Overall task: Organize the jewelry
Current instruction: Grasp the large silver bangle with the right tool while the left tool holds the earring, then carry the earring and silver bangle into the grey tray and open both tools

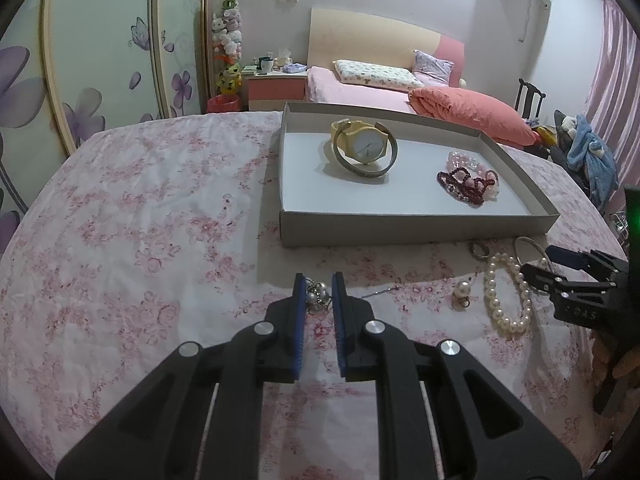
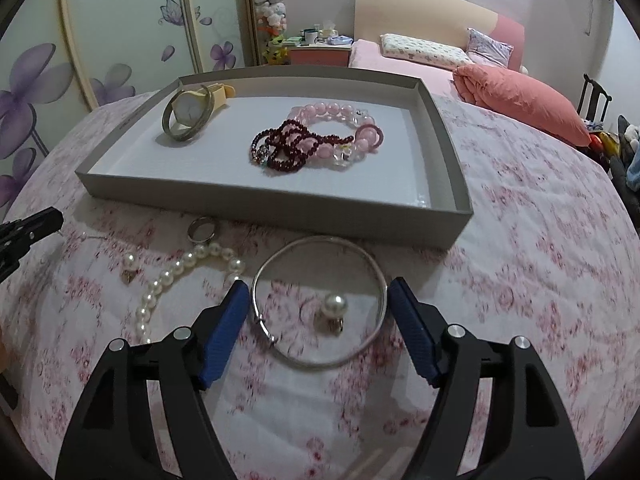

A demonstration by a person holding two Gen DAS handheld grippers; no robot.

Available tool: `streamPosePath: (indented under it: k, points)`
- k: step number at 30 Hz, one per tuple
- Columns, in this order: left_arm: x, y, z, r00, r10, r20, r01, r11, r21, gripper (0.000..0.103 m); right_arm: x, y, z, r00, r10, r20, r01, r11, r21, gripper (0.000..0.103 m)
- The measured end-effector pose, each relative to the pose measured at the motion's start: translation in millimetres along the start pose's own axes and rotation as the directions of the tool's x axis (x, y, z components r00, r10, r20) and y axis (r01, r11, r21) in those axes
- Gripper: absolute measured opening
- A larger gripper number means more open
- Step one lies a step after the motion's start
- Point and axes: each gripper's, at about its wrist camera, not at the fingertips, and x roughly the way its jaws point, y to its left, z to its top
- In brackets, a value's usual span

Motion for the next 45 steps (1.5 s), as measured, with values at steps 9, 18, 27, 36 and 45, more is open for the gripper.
streamPosePath:
  k: [9, 18, 27, 36, 45]
  points:
    - [-15.0, -4.3, 4.6, 0.998, -0.043, 0.049, 0.043, 0.999, 0.002, 0.013, -16.0, -4.8, -3.9, 0.997, 0.027, 0.077, -0.030, 0.999, 0.043, 0.070]
    - [-44.1, -15.7, 8.6, 0.986, -0.088, 0.144, 0.087, 0.996, 0.016, 0.013, -59.3, -1.8, -7.1, 0.961, 0.076, 0.268, -0.098, 0.993, 0.071, 0.070]
    - [-70.4, -26.5, 12.7, 0.971, -0.099, 0.218, 0.095, 0.995, 0.028, 0.013, -100.0, 9.2, -9.0, 0.895, 0.077, 0.440, -0.116, 0.991, 0.063, 0.070]
    - [-95.7, -40.7, 10.8, 0.935, -0.003, 0.353, -0.012, 0.999, 0.040, 0.014, -125.7, 21.6, -10.4, 0.819, 0.034, 0.573, -0.081, 0.995, 0.057, 0.070]
    - [-99.4, -59.7, 11.8, 0.898, 0.083, 0.433, -0.118, 0.991, 0.056, 0.014, -140.1, 38.4, -11.0, 0.730, -0.076, 0.679, 0.051, 0.997, 0.056, 0.070]
